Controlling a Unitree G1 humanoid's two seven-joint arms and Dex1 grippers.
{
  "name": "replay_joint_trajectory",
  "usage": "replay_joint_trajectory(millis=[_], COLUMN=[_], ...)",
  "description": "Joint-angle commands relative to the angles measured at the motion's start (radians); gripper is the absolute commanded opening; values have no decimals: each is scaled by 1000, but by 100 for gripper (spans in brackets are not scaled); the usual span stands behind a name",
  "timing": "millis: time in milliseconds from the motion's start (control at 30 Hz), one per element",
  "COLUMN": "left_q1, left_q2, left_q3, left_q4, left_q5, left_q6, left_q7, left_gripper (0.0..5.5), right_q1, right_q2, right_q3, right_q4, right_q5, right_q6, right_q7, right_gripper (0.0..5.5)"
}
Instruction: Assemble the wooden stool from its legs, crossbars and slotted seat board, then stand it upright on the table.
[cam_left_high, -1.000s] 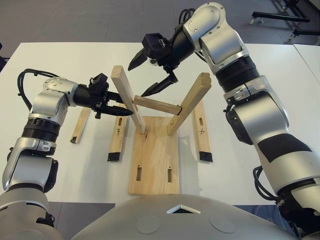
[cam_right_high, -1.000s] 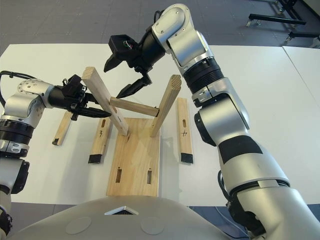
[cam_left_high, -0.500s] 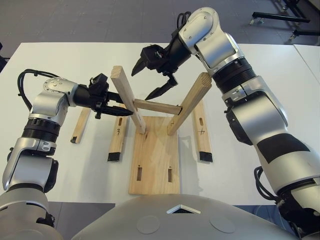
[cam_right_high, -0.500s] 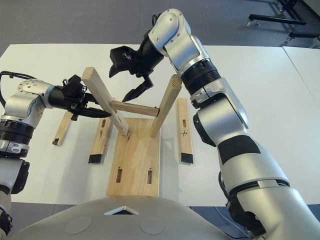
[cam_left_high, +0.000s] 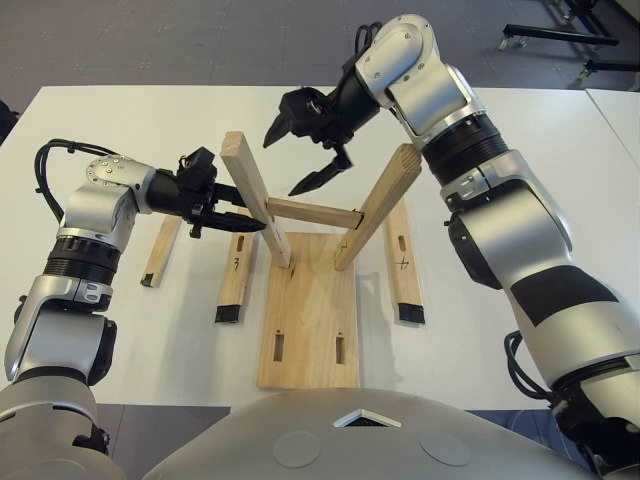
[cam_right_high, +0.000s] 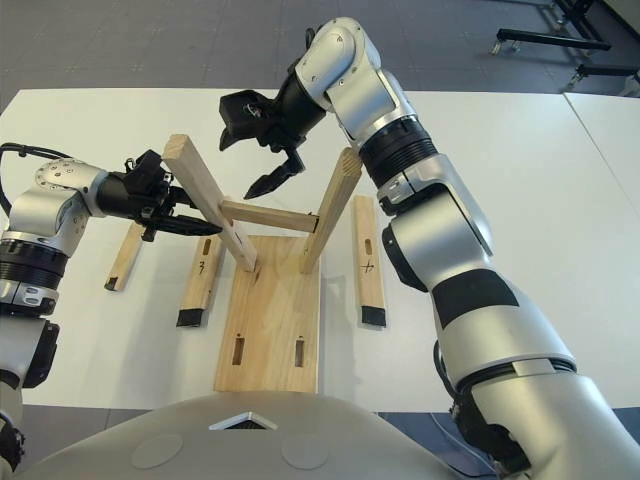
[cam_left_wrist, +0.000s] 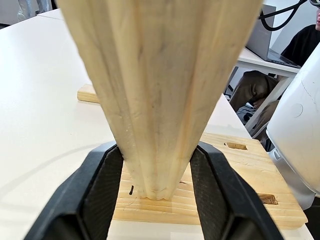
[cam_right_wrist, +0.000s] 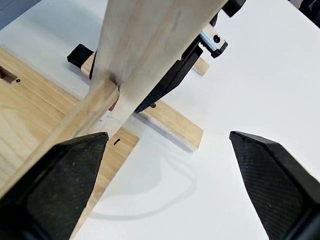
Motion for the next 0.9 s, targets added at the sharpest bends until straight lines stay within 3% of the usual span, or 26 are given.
replay_joint_trajectory(millis=[33,633,900], left_q1=[51,55,54], left_q2=[-1,-2,0], left_q3=[-51,-56,-56], left_q4=[45,45,47], left_q5=[117,120,122], left_q6=[9,6,5], left_q7=[18,18,18], left_gripper=[201,201,201], right_q1=[-45,-10,-40], right_q2=[30,25,22], right_q3=[-37,23,-5], right_q4=[9,46,45], right_q5=[45,-37,-16], right_q6=[55,-17,94], right_q7=[34,25,55], right_gripper=[449,449,449])
